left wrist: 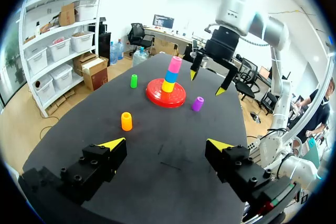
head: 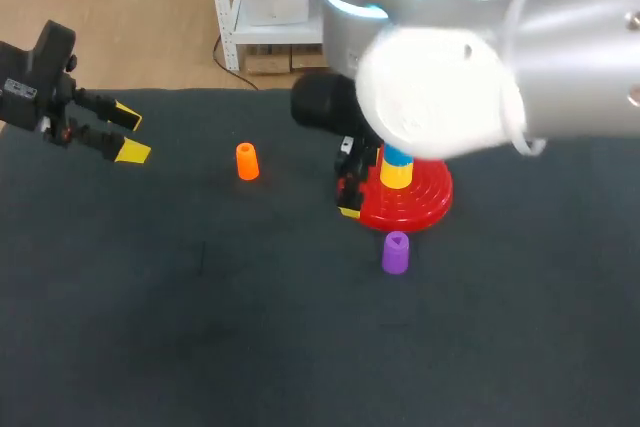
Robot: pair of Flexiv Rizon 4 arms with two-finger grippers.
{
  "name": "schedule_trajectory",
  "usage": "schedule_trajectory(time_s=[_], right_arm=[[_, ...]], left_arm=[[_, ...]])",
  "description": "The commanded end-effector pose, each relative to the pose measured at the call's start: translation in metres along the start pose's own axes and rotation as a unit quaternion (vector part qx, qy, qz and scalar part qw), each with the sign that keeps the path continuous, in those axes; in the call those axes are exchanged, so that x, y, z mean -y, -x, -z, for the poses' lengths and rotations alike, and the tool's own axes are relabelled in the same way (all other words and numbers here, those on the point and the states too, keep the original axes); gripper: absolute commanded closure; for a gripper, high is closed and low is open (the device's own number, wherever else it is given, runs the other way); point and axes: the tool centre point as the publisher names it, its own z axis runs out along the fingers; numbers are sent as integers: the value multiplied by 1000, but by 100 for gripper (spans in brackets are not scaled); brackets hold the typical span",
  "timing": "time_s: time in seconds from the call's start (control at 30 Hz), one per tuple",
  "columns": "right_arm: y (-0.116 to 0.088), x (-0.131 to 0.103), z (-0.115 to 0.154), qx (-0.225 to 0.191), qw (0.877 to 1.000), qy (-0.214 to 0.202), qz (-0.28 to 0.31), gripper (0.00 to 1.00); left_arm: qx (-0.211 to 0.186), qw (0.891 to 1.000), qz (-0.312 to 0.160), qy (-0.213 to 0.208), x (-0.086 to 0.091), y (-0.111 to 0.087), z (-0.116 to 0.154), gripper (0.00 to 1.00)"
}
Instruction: Pick up and stack the cylinders on the red base in this order: pink,purple,orange,green
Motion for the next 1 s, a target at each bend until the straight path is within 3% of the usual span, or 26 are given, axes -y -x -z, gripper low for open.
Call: schedule_trajectory(time_s=[0.03, 0.3, 0.77, 1.0], right_arm=[[-6, -5, -1, 49, 991, -126, 0, 0], [5, -4, -2, 52, 991, -125, -1, 0], [-48, -24, -38, 11, 993, -75, -89, 0], [-61, -30, -51, 11, 991, -52, -121, 0]], left_arm=[[1, 1000, -1, 0, 0, -1, 0, 0], [1, 1000, -1, 0, 0, -1, 0, 0], [1, 1000, -1, 0, 0, -1, 0, 0], [1, 1000, -1, 0, 0, -1, 0, 0]])
